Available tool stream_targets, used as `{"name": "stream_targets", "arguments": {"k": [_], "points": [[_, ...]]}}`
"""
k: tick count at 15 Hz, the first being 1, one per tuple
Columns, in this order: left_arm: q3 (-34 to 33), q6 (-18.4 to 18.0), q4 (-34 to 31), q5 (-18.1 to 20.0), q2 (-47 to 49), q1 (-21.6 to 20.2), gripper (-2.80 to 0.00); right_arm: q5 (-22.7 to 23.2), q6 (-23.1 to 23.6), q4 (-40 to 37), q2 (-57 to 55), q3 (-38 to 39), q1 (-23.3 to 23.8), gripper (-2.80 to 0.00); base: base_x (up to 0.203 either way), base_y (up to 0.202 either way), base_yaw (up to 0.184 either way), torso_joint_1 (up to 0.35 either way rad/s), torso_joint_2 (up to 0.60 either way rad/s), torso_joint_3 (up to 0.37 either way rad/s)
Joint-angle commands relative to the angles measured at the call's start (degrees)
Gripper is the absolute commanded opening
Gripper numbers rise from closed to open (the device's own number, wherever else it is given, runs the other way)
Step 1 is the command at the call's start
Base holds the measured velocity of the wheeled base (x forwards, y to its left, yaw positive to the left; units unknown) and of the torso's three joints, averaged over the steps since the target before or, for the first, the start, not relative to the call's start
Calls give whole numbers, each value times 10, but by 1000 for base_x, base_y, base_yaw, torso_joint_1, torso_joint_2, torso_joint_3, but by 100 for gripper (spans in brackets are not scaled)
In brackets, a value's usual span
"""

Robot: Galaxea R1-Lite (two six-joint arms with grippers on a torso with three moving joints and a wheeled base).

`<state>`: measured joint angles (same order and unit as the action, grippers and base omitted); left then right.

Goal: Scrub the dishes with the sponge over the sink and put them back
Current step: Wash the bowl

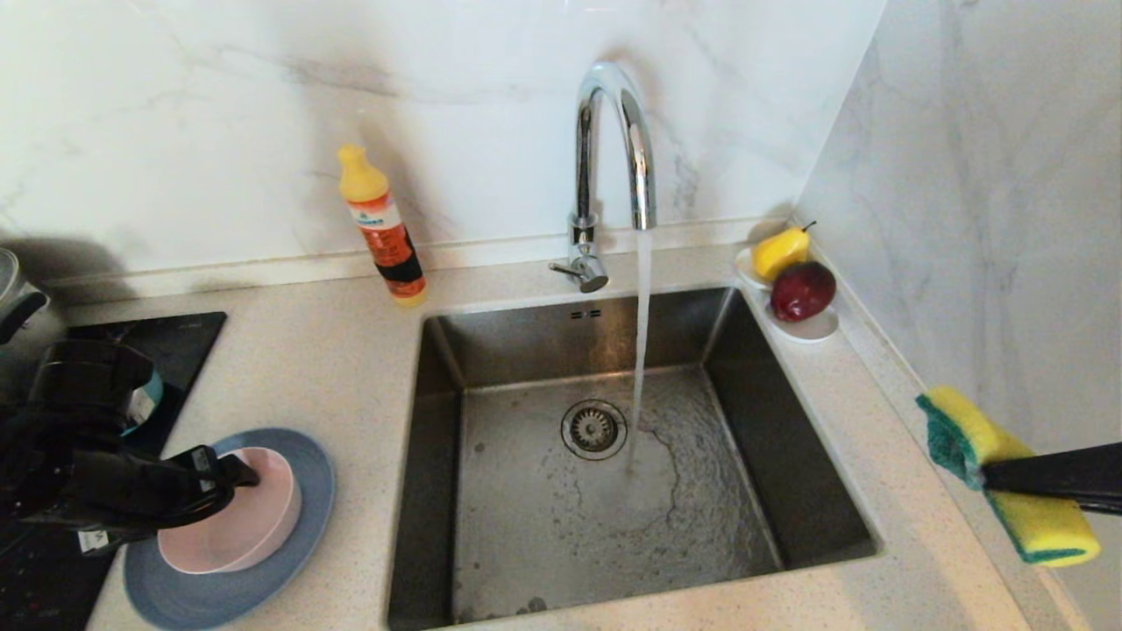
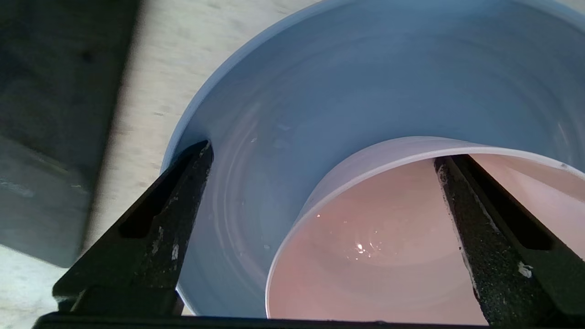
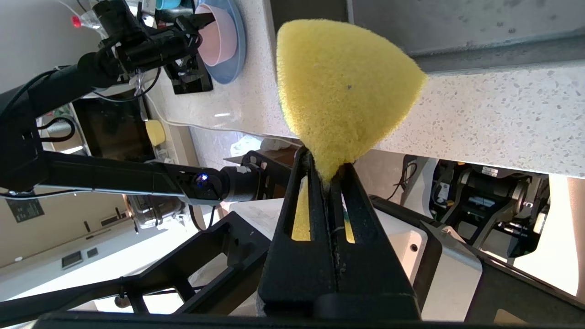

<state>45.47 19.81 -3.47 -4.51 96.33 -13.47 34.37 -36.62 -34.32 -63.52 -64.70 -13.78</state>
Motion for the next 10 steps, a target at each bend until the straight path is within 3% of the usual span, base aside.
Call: {"name": "stream_targets", "arguments": {"k": [1, 10], "points": [[1, 1, -1, 0, 2, -9, 0, 3, -2, -1, -4, 1, 0, -280, 0, 0, 0, 0, 0, 0], [21, 23, -62, 19, 7, -8, 0, 4, -2, -2, 2, -4, 0, -280, 0, 0, 0, 0, 0, 0]]}}
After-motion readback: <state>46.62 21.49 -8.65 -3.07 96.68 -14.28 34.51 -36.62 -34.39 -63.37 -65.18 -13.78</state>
